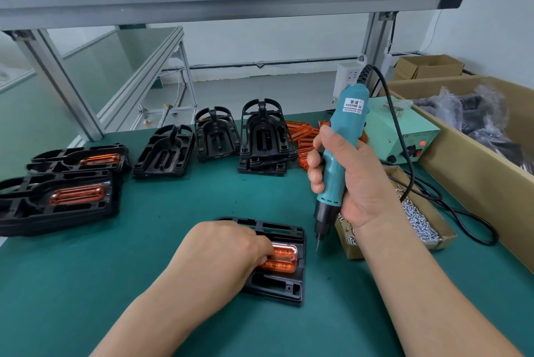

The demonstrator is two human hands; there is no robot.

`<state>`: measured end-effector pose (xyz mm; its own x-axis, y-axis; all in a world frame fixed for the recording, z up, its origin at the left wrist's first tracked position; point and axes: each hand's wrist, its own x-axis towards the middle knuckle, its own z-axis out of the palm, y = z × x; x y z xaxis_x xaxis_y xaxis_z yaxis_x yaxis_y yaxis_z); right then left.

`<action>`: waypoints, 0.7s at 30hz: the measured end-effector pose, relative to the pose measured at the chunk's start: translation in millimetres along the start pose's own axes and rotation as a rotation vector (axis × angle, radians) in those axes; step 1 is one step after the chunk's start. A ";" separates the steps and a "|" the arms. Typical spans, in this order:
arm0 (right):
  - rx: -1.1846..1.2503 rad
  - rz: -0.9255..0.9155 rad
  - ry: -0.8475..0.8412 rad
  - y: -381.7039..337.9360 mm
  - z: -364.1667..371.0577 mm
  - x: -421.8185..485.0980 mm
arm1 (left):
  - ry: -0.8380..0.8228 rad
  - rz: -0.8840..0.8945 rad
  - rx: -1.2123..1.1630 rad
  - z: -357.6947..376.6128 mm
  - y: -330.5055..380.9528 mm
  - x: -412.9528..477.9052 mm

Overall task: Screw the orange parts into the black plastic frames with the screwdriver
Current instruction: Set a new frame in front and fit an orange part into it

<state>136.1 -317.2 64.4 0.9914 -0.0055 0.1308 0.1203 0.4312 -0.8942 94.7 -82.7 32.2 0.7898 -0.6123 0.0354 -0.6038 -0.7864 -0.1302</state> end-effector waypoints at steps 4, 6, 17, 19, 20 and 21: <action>0.002 -0.001 0.001 -0.1 -0.5 0.1 | 0.017 -0.014 -0.061 2.5 -2.9 2.1; 0.003 0.000 0.001 -0.1 -0.3 -0.5 | 0.022 -0.023 -0.121 2.7 -4.4 2.3; 0.030 -0.004 0.002 -0.1 -1.8 -0.5 | 0.096 -0.230 -0.194 -3.6 -19.5 -3.6; 0.034 -0.001 0.003 0.0 -1.8 -0.6 | 0.063 -0.240 -0.129 -3.9 -17.7 -3.6; 0.034 0.002 0.002 0.1 -1.5 -0.7 | 0.056 -0.256 -0.114 -3.6 -17.1 -4.3; 0.033 0.004 0.000 0.2 -1.1 -0.8 | 0.057 -0.278 -0.103 -3.1 -17.0 -5.4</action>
<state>135.4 -318.1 63.6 0.9918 -0.0040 0.1274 0.1149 0.4607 -0.8801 100.4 -66.3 37.3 0.9209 -0.3734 0.1118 -0.3751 -0.9270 -0.0069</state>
